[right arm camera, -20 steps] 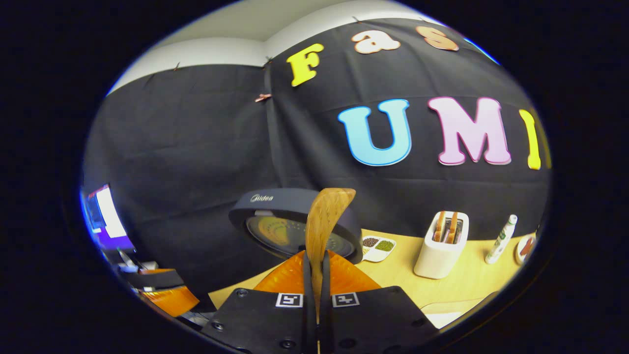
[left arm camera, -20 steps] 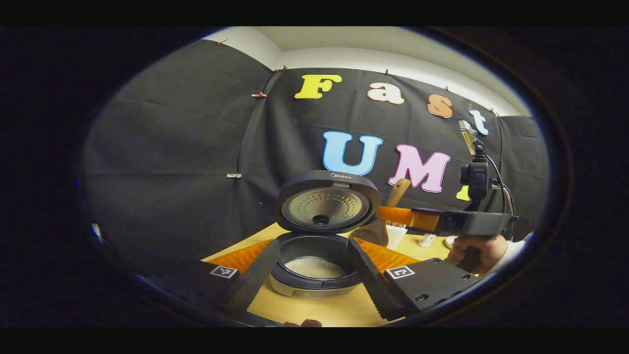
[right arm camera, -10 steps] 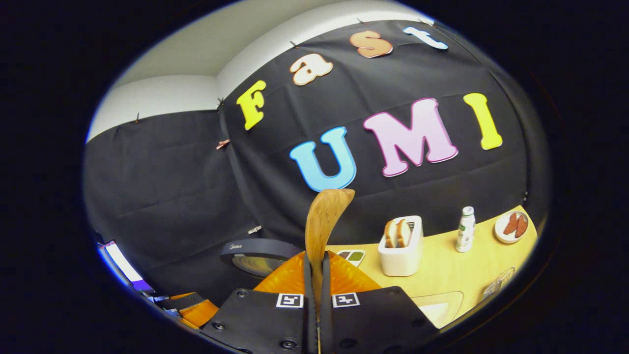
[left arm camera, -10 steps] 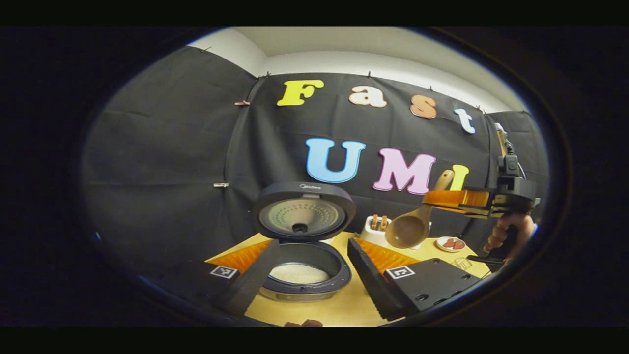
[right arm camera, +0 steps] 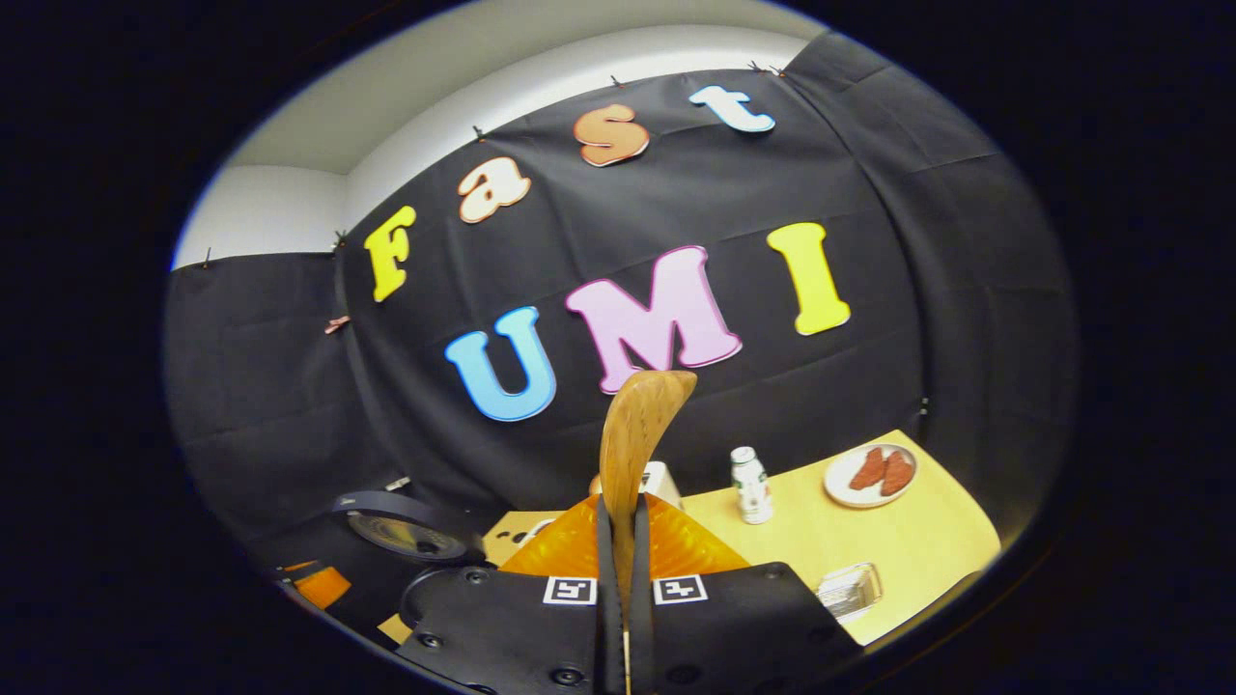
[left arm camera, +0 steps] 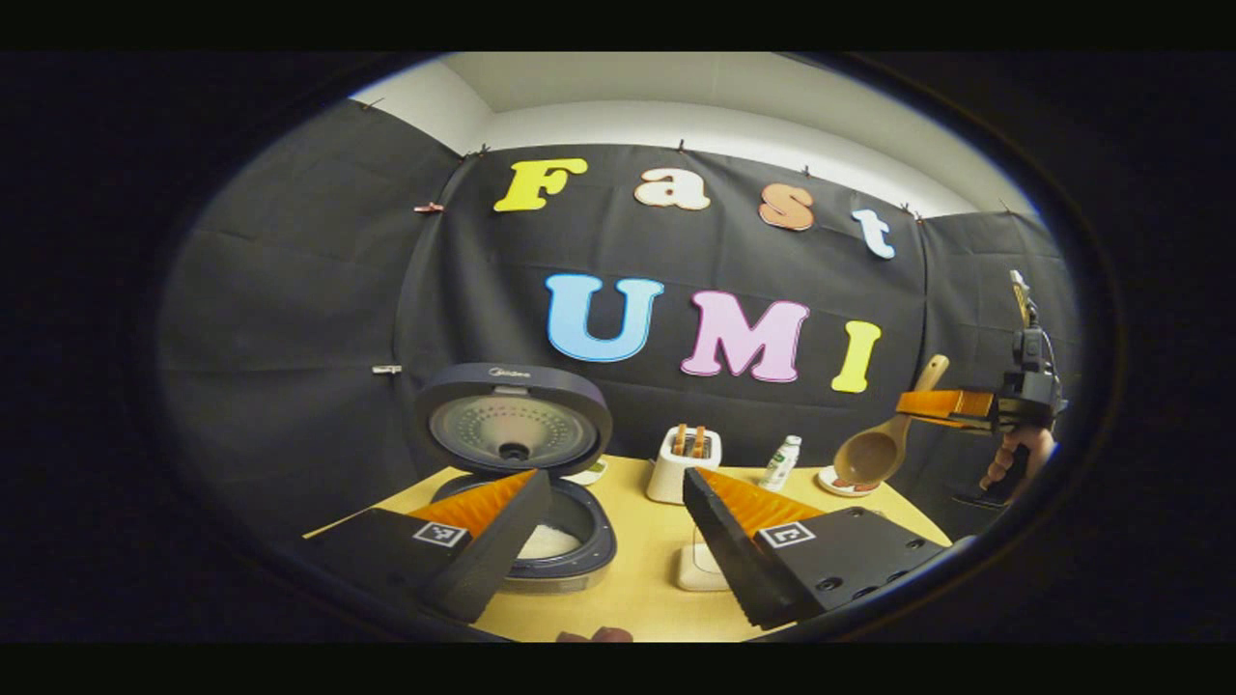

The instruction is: Close the left gripper, press the button to open the rice cooker; take a wooden spoon from the chopstick holder with the right hand, scoop a spoonful of rice and pour it into the rice cooker, then put the wooden spoon back into the chopstick holder.

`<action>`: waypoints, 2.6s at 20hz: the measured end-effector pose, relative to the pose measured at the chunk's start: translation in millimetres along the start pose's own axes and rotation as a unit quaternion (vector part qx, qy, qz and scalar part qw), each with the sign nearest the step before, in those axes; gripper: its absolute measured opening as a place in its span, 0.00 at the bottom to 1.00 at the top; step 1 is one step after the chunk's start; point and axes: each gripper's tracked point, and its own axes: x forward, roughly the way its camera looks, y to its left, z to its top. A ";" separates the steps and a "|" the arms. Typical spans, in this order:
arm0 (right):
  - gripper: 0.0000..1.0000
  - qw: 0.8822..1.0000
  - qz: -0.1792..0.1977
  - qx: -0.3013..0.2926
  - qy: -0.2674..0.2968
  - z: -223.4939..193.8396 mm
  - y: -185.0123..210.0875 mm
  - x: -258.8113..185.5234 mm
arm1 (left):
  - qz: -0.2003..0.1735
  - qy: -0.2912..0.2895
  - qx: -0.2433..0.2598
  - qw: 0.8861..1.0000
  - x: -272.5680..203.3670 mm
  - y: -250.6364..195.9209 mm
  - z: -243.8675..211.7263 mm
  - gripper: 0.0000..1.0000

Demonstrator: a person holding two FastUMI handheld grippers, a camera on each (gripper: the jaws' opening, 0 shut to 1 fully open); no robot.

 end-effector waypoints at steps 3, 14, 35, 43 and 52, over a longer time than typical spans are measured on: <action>0.07 0.999 -0.041 -0.004 0.001 2.0 -59.4 -2.0 | 0.000 -0.002 0.009 1.000 3.8 -15.8 1.6 0.98; 0.07 0.989 -0.117 -0.024 0.085 -86.1 -209.2 26.8 | 0.031 0.008 0.027 0.999 22.0 -46.0 13.0 0.94; 0.14 0.976 -0.133 0.090 0.148 -177.0 -266.7 44.3 | 0.053 0.027 0.040 0.997 29.6 -42.9 16.0 0.94; 0.84 0.972 -0.191 0.069 0.116 -149.9 -285.6 12.2 | 0.044 0.012 0.042 0.998 31.6 -33.0 28.6 0.93; 0.98 0.966 -0.258 -0.030 0.010 -49.7 -263.4 -69.2 | 0.017 -0.028 0.055 0.998 47.3 -19.6 59.7 0.94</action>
